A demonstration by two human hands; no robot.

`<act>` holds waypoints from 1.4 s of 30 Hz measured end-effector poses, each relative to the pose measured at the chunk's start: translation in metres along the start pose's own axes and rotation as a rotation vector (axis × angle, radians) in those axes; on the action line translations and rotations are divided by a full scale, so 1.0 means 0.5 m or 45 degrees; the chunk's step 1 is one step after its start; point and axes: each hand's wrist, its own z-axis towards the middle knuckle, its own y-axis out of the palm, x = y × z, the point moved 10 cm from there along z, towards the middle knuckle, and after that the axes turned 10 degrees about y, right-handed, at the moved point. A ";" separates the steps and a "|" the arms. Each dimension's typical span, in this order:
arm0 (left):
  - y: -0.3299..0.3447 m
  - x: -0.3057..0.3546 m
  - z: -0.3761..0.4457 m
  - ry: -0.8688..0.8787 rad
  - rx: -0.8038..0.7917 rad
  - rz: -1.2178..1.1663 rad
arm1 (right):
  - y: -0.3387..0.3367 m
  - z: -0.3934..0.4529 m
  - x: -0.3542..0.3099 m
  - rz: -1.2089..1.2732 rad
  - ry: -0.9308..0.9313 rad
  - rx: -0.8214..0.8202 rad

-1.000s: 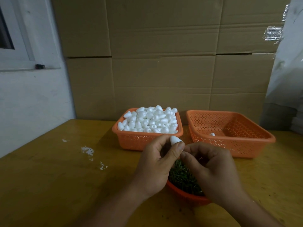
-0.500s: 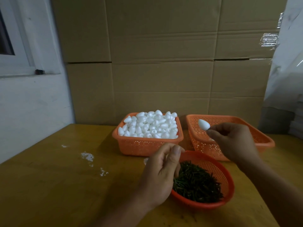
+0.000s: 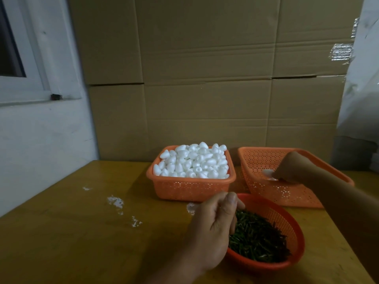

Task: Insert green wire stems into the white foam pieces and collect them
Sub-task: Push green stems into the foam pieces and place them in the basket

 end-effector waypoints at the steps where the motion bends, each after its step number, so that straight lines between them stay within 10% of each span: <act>1: 0.000 -0.001 0.000 -0.003 -0.001 0.002 | 0.007 0.001 -0.005 -0.038 -0.012 -0.028; 11: 0.002 0.004 0.002 0.006 -0.011 -0.043 | 0.029 -0.012 -0.016 -0.205 -0.061 -0.115; 27: -0.006 0.021 0.002 0.080 0.045 0.000 | -0.073 -0.209 -0.003 0.568 -0.367 0.281; 42: -0.134 0.000 0.063 0.010 0.213 0.446 | 0.018 -0.369 0.002 0.574 -0.577 0.106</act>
